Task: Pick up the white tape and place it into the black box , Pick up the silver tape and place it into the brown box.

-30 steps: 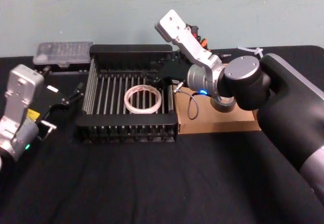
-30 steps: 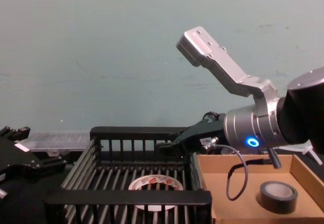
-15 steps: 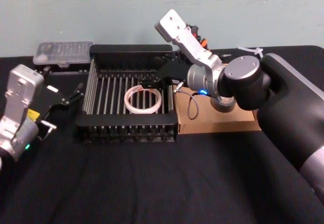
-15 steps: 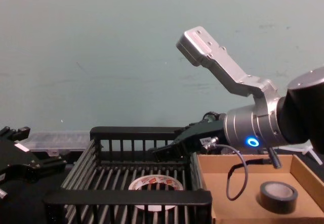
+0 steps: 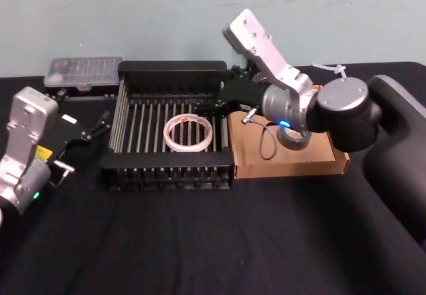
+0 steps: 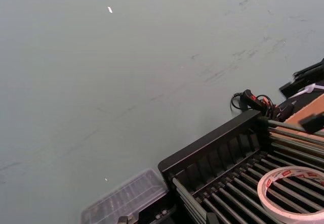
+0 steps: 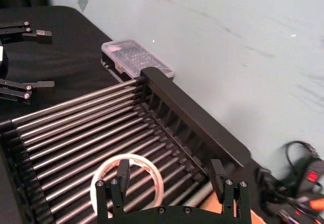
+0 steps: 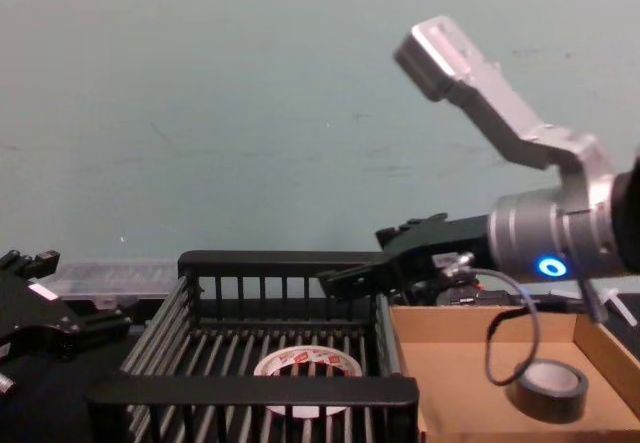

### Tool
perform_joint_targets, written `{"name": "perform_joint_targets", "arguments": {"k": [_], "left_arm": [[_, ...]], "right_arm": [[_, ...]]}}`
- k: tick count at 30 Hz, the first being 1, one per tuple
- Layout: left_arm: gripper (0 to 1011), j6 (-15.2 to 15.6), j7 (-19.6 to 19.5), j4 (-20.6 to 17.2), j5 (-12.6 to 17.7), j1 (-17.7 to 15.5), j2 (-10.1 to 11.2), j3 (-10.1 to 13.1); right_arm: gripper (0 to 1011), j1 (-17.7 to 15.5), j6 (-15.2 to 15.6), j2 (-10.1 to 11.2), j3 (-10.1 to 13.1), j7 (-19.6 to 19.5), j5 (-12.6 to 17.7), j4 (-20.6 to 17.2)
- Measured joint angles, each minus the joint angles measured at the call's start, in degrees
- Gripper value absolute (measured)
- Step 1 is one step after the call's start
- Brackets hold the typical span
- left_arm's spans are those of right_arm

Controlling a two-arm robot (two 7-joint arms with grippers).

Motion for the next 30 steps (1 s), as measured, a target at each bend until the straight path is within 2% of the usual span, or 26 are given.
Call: {"name": "perform_joint_targets", "arguments": {"k": [8,14,25,30], "left_arm": [[1001,0.00,0.00,0.00,0.00,0.00,0.00,0.00],[1001,0.00,0.00,0.00,0.00,0.00,0.00,0.00],[1001,0.00,0.00,0.00,0.00,0.00,0.00,0.00],[1001,0.00,0.00,0.00,0.00,0.00,0.00,0.00]], "right_arm": [[1002,-5.51,1.72,4.36,3.42,-2.05,1.14,-8.66],[1002,-9.87,2.72,7.20,6.23,-3.60,1.96,-13.51],[1002,-16.20,3.17,9.80,10.35,-6.08,2.78,-17.65],[1002,-19.15,1.68,10.20,12.16,-7.92,2.55,-18.52]]}}
